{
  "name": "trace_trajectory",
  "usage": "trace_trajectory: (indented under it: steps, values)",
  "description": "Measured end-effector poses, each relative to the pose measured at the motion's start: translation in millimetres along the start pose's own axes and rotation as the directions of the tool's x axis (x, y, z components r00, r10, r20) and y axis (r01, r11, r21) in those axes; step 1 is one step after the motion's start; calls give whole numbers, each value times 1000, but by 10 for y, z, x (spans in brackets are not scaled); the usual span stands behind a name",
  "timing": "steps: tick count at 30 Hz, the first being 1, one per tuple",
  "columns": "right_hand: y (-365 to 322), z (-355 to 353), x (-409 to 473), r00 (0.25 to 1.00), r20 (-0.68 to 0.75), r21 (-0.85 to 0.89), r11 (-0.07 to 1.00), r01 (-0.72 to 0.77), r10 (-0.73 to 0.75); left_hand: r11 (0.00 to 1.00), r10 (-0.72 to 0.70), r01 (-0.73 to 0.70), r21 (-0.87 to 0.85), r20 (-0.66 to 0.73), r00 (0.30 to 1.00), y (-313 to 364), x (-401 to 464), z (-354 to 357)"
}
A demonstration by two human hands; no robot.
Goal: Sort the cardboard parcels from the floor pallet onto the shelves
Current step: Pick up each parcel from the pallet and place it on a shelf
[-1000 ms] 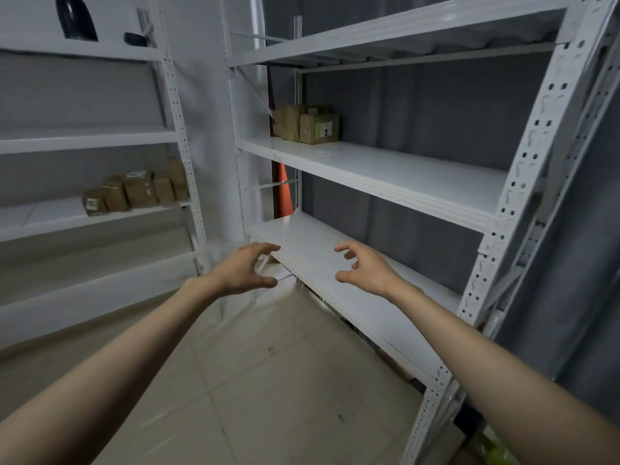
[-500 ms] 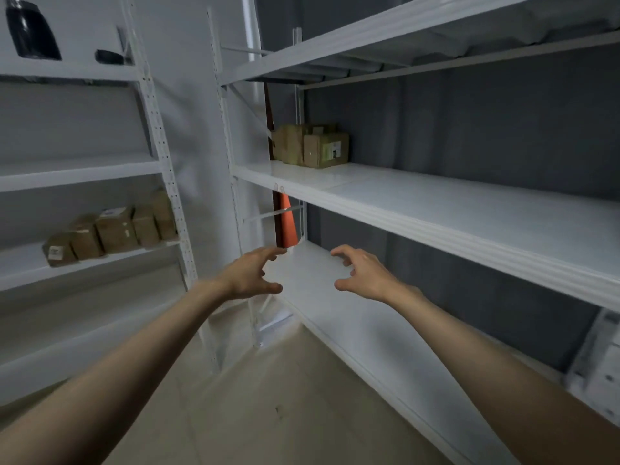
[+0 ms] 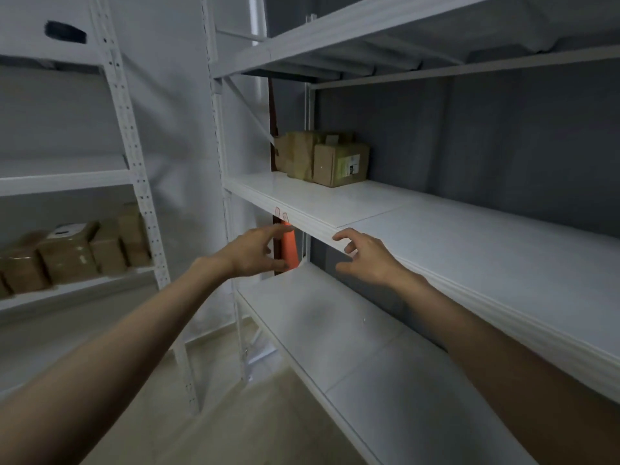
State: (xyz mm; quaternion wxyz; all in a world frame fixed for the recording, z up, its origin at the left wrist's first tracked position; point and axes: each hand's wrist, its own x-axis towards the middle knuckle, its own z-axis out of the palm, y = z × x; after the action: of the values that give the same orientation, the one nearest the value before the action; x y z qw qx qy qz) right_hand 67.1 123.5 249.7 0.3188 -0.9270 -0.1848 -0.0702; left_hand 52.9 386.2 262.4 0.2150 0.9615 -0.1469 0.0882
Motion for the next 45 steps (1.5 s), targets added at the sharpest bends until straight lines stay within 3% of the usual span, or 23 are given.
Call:
trace_trajectory:
  steps: [15, 24, 32, 40, 45]
  values:
    - [103, 72, 2673, 977, -180, -60, 990, -130, 117, 966, 223, -224, -126, -19, 975, -1170, 2888, -154]
    - [311, -55, 3775, 924, -288, -76, 956, -283, 251, 947, 274, -280, -160, -58, 960, -1326, 4346, -198]
    - [369, -189, 4530, 877, -383, -92, 933, -349, 290, 938, 311, -316, -140, -56, 949, -1370, 5011, -148]
    - [488, -160, 5007, 885, -349, -234, 886, -401, 309, 944, 292, -293, -149, -29, 956, -1609, 5325, -99]
    - [644, -50, 4918, 821, -495, -94, 921, -377, 286, 903, 272, -304, -303, -144, 952, -1524, 5333, 68]
